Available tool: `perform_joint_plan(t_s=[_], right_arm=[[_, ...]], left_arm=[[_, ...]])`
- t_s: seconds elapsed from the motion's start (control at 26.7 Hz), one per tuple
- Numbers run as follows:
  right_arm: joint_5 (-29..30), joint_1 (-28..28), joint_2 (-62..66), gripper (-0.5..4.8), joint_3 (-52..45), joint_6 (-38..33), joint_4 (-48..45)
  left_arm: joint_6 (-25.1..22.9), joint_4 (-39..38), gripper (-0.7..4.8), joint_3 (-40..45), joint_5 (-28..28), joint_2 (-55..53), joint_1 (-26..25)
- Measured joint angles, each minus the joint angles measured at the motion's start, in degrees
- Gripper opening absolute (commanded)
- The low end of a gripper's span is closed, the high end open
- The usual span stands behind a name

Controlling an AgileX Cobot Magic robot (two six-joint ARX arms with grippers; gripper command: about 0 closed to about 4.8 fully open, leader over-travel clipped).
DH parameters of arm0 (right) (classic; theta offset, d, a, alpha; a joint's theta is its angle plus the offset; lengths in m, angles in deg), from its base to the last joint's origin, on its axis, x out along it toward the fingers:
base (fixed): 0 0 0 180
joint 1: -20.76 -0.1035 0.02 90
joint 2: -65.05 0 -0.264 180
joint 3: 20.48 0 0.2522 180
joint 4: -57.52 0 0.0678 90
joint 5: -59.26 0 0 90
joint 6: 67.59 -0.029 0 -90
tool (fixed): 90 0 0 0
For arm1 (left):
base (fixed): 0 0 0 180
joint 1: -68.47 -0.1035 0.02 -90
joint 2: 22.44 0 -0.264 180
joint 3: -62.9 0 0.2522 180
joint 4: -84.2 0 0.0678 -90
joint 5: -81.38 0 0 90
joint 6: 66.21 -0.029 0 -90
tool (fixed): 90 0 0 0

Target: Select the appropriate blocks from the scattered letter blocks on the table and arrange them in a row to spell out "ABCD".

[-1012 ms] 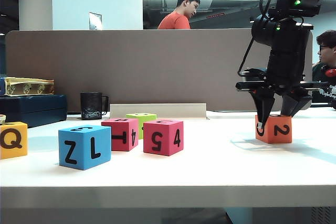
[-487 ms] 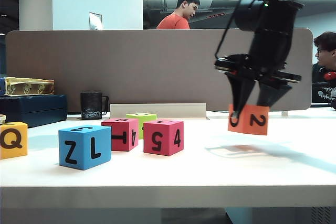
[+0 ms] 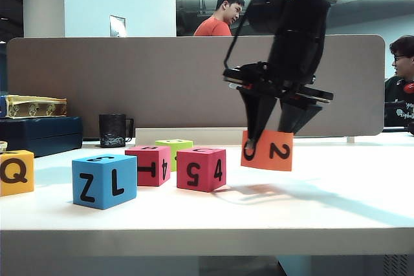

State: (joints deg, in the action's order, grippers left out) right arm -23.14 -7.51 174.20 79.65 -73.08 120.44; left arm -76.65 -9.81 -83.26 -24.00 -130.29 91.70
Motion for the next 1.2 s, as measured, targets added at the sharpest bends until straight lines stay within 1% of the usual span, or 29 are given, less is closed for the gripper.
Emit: perform_joint_plan(t_s=[0.19, 0.34, 0.67, 0.94, 1.2], right_arm=[[-0.1, -3.2, 0.2, 0.88, 0.0, -0.5, -0.8], [-0.1, -4.3, 0.6, 0.8, 0.0, -0.6, -2.3], [-0.3, -4.2, 3.9, 0.8, 0.0, -1.8, -5.5], [-0.2, -4.2, 4.2, 0.8, 0.0, -3.6, -11.1], [-0.2, -4.7, 4.2, 0.8, 0.0, -4.1, -12.0]], left_arm=[[-0.1, -0.4, -0.05, 0.0, 0.0, 0.0, 0.0], [-0.1, -0.4, -0.05, 0.0, 0.0, 0.0, 0.0], [-0.3, -0.7, -0.05, 0.0, 0.0, 0.0, 0.0], [-0.5, -0.7, -0.05, 0.0, 0.0, 0.0, 0.0], [-0.7, -0.6, -0.05, 0.0, 0.1, 0.0, 0.0]])
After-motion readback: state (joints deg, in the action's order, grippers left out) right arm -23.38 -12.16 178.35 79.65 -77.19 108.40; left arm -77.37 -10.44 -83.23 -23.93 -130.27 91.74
